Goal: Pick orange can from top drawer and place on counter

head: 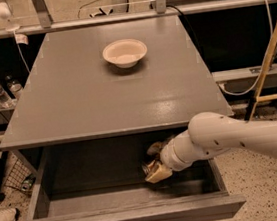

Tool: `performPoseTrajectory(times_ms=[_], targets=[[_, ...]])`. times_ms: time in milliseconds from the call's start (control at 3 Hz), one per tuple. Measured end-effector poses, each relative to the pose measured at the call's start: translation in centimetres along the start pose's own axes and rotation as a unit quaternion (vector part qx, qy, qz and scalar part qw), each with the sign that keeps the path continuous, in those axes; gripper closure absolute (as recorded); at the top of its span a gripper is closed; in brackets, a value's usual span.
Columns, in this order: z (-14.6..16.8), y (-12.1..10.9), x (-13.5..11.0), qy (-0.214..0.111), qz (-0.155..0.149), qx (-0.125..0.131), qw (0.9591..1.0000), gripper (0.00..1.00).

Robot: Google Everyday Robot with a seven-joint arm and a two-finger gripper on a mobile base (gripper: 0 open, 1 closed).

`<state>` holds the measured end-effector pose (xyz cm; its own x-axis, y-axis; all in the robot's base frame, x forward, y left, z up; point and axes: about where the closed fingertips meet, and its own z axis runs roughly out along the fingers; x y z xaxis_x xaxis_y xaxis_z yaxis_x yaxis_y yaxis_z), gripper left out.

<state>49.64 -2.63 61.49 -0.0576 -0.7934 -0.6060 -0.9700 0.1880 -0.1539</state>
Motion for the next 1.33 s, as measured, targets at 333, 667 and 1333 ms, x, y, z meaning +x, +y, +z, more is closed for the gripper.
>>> performPoseTrajectory(times_ms=[333, 667, 1333], targets=[[-0.01, 0.00, -0.01, 0.000, 0.000, 0.000, 1.0000, 0.00], [-0.52, -0.21, -0.48, -0.004, -0.005, -0.004, 1.0000, 0.00], [-0.82, -0.13, -0.79, -0.006, -0.009, -0.009, 0.9999, 0.28]])
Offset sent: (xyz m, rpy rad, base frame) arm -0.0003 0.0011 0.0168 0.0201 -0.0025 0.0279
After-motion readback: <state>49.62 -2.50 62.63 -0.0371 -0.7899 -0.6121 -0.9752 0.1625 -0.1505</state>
